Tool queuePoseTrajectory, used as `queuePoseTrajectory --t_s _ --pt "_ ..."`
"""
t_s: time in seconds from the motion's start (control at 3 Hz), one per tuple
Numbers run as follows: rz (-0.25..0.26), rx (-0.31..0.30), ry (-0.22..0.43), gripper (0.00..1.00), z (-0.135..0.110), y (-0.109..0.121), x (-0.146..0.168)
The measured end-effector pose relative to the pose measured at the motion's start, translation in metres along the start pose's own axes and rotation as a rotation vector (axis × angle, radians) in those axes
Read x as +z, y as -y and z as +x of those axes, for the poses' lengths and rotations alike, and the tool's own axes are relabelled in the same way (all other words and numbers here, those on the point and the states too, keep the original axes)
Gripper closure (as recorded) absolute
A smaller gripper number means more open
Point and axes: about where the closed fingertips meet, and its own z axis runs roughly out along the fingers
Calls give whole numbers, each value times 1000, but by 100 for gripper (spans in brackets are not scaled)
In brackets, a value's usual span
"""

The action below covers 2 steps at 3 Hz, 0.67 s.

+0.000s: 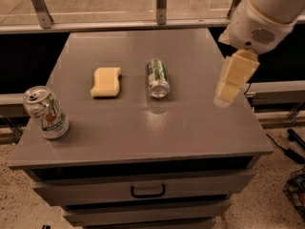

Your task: Place green can upright

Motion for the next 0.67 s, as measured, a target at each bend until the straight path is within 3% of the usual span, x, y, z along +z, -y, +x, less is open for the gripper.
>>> queuePoseTrajectory --t_s 0.33,0.67 --pt "-39 7 47 0 -48 35 33" --pt "-39 7 47 0 -48 35 33"
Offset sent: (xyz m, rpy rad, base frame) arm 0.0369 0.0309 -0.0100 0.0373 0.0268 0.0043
